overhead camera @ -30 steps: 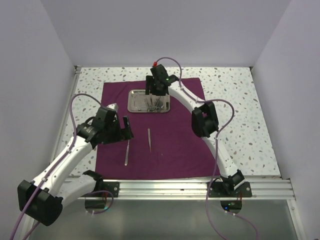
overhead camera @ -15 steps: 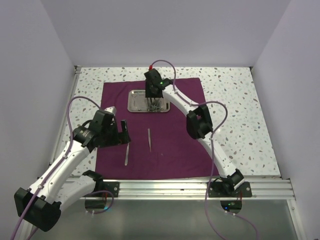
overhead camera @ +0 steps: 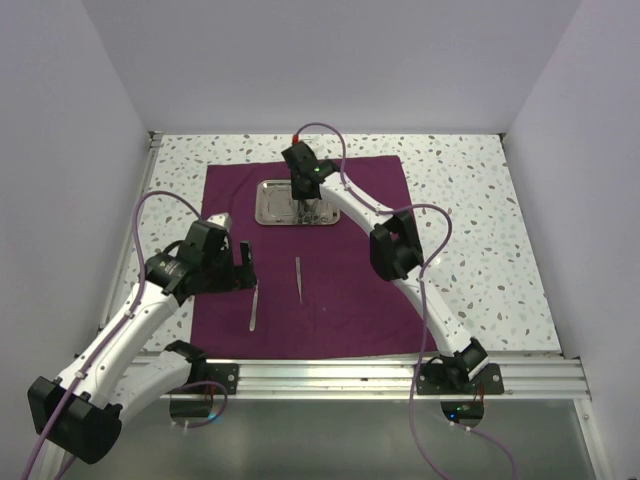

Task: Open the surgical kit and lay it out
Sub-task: Pick up the medical item from the container, then place the medical item in the surgical kit.

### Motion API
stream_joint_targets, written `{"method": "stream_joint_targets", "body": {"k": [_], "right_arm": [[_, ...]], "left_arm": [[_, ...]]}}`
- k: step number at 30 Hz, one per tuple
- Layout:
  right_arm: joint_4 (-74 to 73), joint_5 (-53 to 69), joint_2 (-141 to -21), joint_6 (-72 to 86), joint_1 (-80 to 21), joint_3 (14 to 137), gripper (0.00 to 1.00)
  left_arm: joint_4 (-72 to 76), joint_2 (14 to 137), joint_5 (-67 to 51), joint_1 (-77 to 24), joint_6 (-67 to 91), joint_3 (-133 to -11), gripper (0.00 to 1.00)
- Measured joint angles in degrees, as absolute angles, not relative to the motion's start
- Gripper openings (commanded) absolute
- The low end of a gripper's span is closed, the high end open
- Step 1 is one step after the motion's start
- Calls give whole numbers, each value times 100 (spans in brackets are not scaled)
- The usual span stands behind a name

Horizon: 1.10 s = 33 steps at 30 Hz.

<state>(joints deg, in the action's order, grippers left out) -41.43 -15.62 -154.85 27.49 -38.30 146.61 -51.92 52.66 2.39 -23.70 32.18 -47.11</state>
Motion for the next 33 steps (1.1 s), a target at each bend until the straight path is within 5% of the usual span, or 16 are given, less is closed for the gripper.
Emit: {"method": "stream_joint_targets", "body": {"k": [17, 25, 33], "right_arm": [[-3308, -1671, -13260, 2189, -3730, 13399, 0], [-2886, -934, -11074, 3085, -3754, 10055, 0], [-2563, 161, -10462, 4130, -4189, 7701, 0]], "left_arm": [[-5068, 5874, 480, -2370, 3218, -5072, 93], [-4807, 6370, 489, -2370, 3236, -5258, 92], [-4499, 7249, 642, -2370, 3190, -5931, 92]]}}
